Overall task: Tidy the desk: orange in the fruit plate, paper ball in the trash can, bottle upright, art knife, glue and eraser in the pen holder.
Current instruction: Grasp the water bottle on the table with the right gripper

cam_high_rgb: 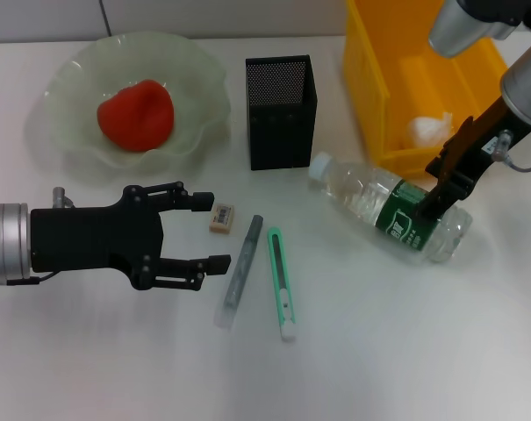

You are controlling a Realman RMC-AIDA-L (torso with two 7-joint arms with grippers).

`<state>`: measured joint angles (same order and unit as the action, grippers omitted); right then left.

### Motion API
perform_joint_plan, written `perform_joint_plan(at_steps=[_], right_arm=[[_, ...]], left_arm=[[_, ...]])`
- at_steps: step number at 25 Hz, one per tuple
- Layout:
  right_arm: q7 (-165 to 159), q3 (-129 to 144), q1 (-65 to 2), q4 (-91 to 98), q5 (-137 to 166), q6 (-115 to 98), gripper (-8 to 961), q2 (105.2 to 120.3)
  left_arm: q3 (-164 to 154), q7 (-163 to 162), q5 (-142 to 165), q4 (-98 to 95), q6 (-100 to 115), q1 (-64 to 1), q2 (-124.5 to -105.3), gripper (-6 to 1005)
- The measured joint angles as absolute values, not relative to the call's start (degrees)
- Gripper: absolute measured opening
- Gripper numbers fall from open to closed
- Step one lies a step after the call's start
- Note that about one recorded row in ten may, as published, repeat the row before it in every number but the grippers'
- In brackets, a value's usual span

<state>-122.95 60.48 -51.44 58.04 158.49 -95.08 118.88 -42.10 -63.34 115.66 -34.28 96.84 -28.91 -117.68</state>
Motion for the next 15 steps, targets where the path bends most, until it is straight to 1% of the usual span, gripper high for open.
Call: perform_joint_plan(at_steps=[15], right_arm=[[-123.1, 63.4, -52.8, 49.5, 158.2, -87.9, 820, 119.19]], left_arm=[[-42.1, -63.3, 115.7, -34.3, 96.9, -29.0, -117.81, 854]])
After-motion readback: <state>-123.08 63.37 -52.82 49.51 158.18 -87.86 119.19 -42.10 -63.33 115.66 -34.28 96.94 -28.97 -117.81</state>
